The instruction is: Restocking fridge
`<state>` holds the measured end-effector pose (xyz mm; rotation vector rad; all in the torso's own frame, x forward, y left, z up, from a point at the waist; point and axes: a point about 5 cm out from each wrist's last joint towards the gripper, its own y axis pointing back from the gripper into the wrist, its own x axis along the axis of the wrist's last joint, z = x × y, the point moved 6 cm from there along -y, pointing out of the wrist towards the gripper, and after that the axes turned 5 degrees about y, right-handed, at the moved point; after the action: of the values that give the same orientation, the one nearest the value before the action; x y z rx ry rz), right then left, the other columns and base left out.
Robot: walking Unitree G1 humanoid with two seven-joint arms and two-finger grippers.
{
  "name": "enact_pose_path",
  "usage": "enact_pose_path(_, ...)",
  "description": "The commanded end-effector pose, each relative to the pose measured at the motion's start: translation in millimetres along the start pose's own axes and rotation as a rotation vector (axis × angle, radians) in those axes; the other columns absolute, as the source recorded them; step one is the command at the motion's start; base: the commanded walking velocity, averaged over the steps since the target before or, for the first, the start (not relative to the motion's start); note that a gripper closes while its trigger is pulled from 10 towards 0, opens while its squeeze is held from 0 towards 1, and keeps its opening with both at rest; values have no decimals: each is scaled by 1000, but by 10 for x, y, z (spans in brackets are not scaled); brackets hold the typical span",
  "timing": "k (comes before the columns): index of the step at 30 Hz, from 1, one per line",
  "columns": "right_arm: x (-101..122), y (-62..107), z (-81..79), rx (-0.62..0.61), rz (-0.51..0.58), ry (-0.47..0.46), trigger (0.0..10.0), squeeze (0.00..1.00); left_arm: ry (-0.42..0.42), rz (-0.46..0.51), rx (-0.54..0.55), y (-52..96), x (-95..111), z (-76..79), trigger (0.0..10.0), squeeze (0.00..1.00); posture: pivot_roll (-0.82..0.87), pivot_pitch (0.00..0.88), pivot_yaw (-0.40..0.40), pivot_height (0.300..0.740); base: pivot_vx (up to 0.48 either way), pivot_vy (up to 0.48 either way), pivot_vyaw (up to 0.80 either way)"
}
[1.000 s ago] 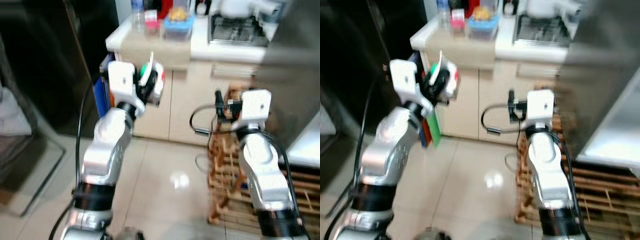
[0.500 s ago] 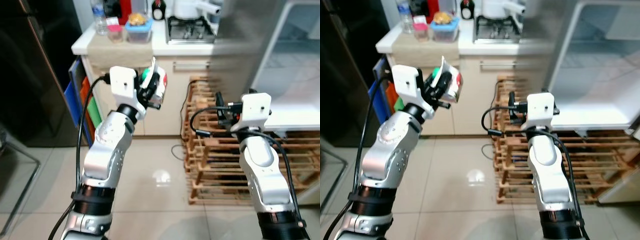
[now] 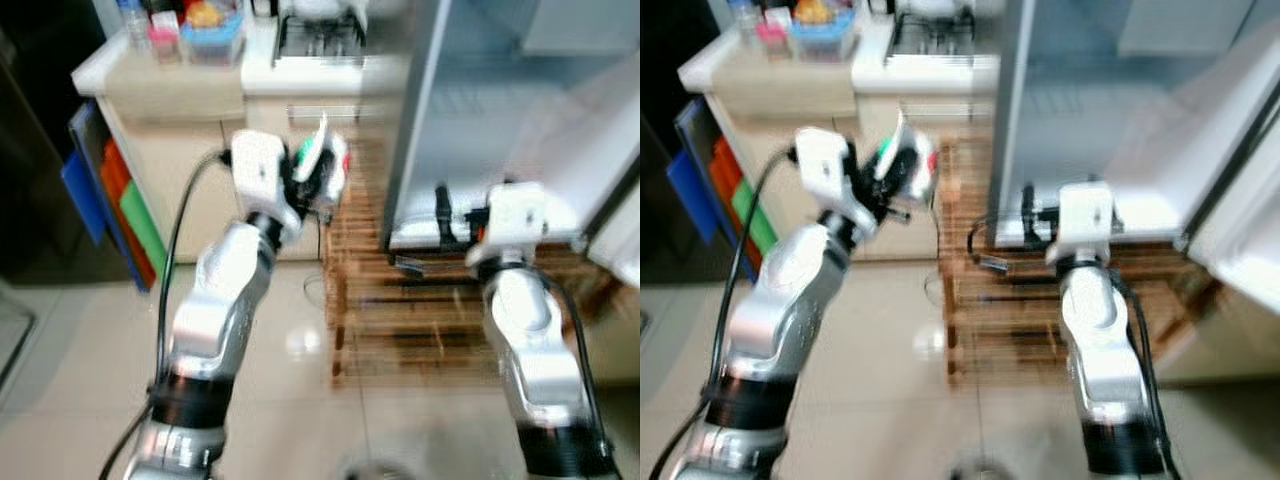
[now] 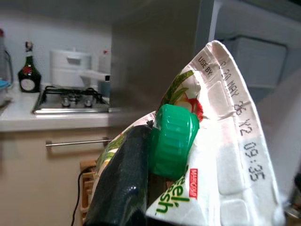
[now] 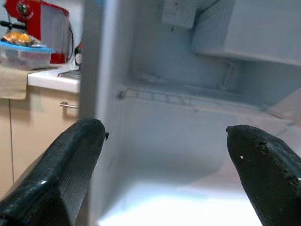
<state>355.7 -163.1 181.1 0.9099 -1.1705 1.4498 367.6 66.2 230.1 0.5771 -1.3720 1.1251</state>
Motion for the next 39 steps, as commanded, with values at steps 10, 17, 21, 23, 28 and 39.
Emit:
enact_pose_path(10,-86,45,57,-12,-26,11,10000,0,2,-42,7,-43,-125,-46,10000,0,-181,0,31,740,0,-465,0)
enact_pose_path(17,-99,53,55,-11,-28,13,10000,0,-8,-39,9,-65,-134,-59,10000,0,-185,0,36,740,69,-316,0)
enact_pose_path(21,-105,57,55,-9,-28,14,10000,0,-30,-42,6,-75,-143,-62,10000,0,-186,0,38,740,0,0,0)
enact_pose_path(23,-108,58,55,-9,-28,14,10000,0,-33,-54,-3,-80,-166,-52,10000,0,-186,0,38,740,0,0,0)
enact_pose_path(28,-89,57,19,7,-18,10,10000,0,-29,-76,14,-93,-214,-87,10000,0,-188,0,39,740,266,0,0)
enact_pose_path(39,-119,90,0,28,-22,12,10000,0,-57,-87,-8,-122,-229,-61,10000,0,-193,0,34,740,472,0,0)
